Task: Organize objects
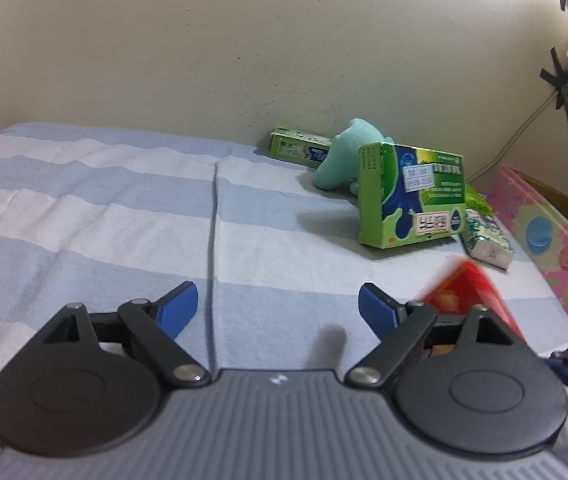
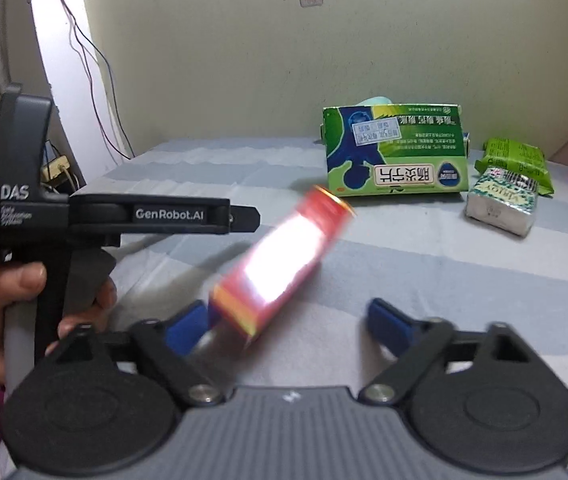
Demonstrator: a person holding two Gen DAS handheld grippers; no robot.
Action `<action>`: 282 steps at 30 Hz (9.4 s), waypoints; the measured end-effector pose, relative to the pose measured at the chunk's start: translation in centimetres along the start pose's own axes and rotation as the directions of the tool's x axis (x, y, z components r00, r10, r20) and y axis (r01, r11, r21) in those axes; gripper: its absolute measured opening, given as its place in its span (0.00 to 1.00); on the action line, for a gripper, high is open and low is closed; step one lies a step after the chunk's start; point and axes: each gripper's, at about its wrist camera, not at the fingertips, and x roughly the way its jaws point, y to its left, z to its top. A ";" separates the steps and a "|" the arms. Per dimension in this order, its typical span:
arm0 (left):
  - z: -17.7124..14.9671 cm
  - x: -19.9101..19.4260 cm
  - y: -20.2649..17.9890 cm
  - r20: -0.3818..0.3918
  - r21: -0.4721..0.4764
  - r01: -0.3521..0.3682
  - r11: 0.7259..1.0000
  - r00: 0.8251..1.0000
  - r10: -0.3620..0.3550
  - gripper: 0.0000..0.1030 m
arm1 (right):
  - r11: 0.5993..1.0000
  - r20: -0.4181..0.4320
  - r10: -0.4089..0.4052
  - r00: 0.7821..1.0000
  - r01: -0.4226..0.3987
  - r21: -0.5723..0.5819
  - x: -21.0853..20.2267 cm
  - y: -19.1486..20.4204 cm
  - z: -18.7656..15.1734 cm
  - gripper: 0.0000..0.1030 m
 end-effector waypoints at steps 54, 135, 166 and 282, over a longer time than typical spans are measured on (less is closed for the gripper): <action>4.7 0.7 -27.7 0.041 0.245 0.457 0.855 0.876 -0.480 0.75 | 0.792 0.406 -0.605 0.685 0.468 0.391 -17.0 -19.0 -4.7 0.47; 5.5 0.4 -26.2 0.049 0.229 0.518 0.824 0.839 -0.542 0.70 | 0.901 0.335 -0.415 0.846 0.434 0.020 -15.4 -18.0 1.2 0.62; 2.8 1.8 -32.8 0.029 0.373 0.291 0.881 0.945 -0.325 0.71 | 0.774 0.297 -0.633 0.715 0.583 0.245 -17.0 -24.3 -3.1 0.68; 7.1 2.8 -29.3 -0.050 0.228 0.661 0.715 0.742 -0.669 0.76 | 0.914 0.389 -0.375 0.842 0.266 0.306 -16.3 -22.2 -4.3 0.57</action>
